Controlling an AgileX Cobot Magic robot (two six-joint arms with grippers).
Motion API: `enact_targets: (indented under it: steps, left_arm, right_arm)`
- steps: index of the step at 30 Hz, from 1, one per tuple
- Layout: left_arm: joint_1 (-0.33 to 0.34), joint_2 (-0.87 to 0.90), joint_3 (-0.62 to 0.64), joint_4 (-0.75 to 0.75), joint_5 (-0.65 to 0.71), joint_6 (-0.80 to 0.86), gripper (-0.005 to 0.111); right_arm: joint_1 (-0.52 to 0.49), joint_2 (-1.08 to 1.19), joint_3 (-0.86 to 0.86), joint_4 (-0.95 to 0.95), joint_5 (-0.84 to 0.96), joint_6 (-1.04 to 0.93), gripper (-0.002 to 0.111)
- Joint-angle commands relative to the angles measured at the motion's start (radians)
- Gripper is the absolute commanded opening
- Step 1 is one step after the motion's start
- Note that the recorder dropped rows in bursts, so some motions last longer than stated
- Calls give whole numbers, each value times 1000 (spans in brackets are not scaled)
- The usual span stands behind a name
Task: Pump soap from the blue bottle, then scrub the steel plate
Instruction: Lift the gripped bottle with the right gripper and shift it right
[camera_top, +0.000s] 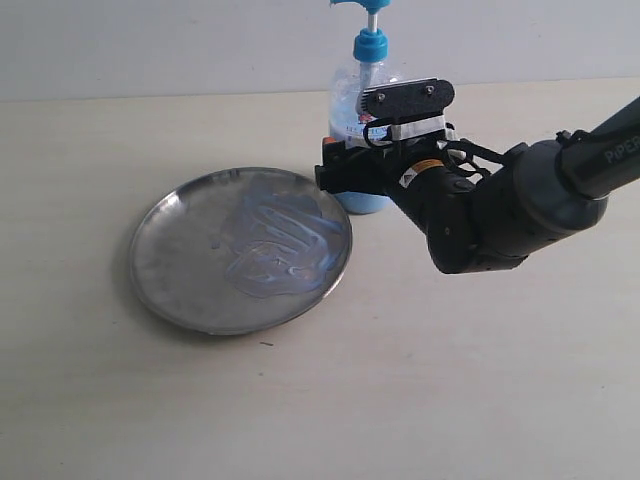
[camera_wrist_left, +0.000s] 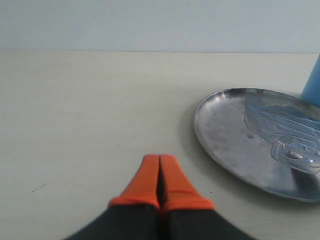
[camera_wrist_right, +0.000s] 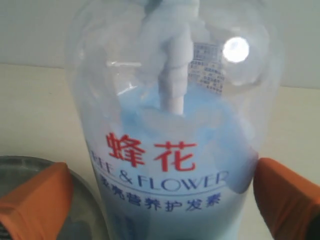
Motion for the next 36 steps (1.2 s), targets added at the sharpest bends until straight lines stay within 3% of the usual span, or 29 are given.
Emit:
enact_targets:
  steps: [1, 36]
  left_arm:
    - [1, -6, 3, 0, -14, 5, 0]
    - [1, -6, 3, 0, -14, 5, 0]
  right_arm:
    - [1, 5, -5, -2, 1, -8, 93]
    - [1, 5, -5, 1, -26, 3, 93]
